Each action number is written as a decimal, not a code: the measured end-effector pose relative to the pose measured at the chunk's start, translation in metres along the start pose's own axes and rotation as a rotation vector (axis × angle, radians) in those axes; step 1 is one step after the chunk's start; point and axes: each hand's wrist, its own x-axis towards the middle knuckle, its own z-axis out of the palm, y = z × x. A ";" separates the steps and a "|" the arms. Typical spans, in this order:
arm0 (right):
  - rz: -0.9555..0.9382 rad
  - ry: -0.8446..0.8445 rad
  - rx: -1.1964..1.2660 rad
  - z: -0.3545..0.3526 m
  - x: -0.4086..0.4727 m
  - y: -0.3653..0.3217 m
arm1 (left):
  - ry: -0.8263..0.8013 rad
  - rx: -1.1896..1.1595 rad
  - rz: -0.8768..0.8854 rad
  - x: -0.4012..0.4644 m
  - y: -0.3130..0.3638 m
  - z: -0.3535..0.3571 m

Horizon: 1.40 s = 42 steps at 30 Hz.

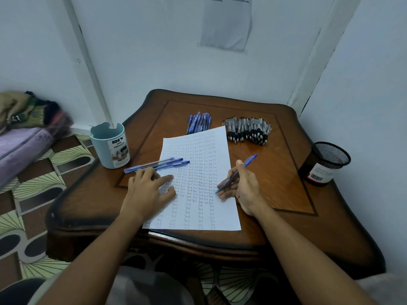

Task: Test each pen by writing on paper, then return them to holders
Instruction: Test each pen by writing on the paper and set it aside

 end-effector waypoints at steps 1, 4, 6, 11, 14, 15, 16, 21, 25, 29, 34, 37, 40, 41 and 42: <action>0.015 -0.002 -0.018 0.001 0.001 -0.001 | 0.011 -0.001 -0.004 0.000 0.000 0.000; 0.094 -0.048 -0.092 0.005 0.005 -0.007 | -0.004 0.004 -0.006 -0.002 0.001 0.000; 0.127 -0.129 -0.146 0.009 0.014 -0.019 | -0.012 0.002 -0.003 -0.001 0.002 -0.001; 0.138 -0.176 -0.280 0.030 0.057 -0.054 | -0.038 0.008 0.005 0.001 0.002 -0.005; 0.110 -0.131 -0.409 0.044 0.089 -0.062 | -0.042 -0.001 0.017 0.001 0.002 -0.005; 0.115 -0.099 -0.418 0.048 0.100 -0.063 | -0.044 0.003 0.023 0.001 0.003 -0.006; 0.122 -0.071 -0.425 0.054 0.112 -0.064 | -0.046 0.010 0.026 0.001 0.003 -0.006; 0.157 0.039 -0.500 0.079 0.164 -0.067 | -0.065 0.014 0.034 0.001 0.002 -0.006; 0.126 0.108 -0.484 0.093 0.191 -0.066 | -0.058 0.026 0.035 0.001 0.001 -0.006; 0.095 0.189 -0.555 0.100 0.211 -0.055 | -0.045 0.021 0.024 -0.001 0.001 -0.006; 0.024 0.192 -0.693 0.104 0.217 -0.049 | -0.052 0.014 0.014 0.000 0.000 -0.004; -0.044 0.166 -1.016 0.106 0.216 -0.048 | -0.069 0.013 0.013 0.000 -0.001 -0.006; -0.126 0.071 -1.150 0.108 0.199 -0.051 | -0.066 0.005 0.010 -0.001 -0.001 -0.006; -0.156 0.049 -1.143 0.108 0.192 -0.054 | -0.067 -0.001 0.011 -0.002 0.000 -0.006; -0.182 0.034 -1.133 0.107 0.185 -0.057 | -0.073 -0.006 0.009 -0.002 0.000 -0.006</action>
